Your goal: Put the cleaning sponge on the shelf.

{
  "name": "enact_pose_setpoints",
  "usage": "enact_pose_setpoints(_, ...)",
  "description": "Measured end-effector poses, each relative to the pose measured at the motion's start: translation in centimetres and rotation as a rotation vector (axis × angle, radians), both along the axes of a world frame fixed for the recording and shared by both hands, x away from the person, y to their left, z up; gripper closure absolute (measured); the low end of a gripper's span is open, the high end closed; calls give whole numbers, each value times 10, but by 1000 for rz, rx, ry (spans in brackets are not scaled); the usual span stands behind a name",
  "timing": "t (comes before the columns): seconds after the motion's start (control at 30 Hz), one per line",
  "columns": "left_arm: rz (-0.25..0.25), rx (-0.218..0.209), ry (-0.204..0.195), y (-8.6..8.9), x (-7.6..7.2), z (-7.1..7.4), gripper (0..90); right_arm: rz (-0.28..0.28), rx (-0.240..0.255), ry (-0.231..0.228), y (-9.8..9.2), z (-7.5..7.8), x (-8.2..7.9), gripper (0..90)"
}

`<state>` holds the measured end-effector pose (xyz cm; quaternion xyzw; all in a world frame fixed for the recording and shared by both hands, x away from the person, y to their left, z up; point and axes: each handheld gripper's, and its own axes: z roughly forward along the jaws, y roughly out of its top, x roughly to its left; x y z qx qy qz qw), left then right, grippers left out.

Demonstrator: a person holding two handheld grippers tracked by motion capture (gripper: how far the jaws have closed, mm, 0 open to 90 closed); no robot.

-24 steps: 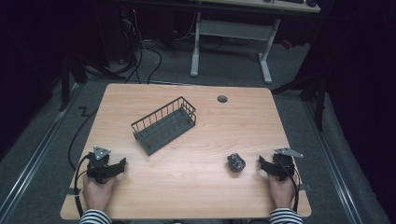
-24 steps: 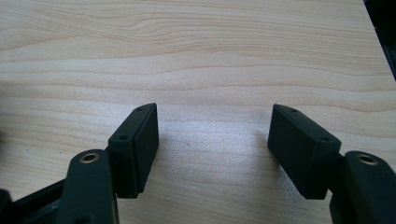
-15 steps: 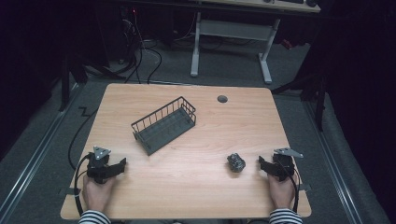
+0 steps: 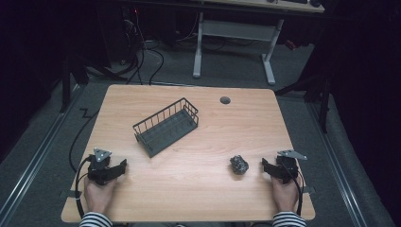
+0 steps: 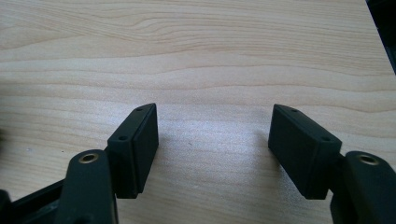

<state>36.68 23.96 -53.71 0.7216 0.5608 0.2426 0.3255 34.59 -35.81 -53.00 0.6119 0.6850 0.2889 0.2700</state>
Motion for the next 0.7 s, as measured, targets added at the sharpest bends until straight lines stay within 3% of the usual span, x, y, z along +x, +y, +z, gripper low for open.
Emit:
enact_pose_setpoints(0.27, -5, -18, 9, 2, 0, 2, 294, 1, 0, 0, 0, 0, 0, 332)
enact_pose_setpoints(0.43, 3, -69, 30, 5, -1, 6, 328, 0, 0, 0, 0, 0, 0, 335)
enact_pose_setpoints(0.7, -13, -79, 23, 5, -1, 19, 315, 0, 0, -1, 0, 0, 0, 342)
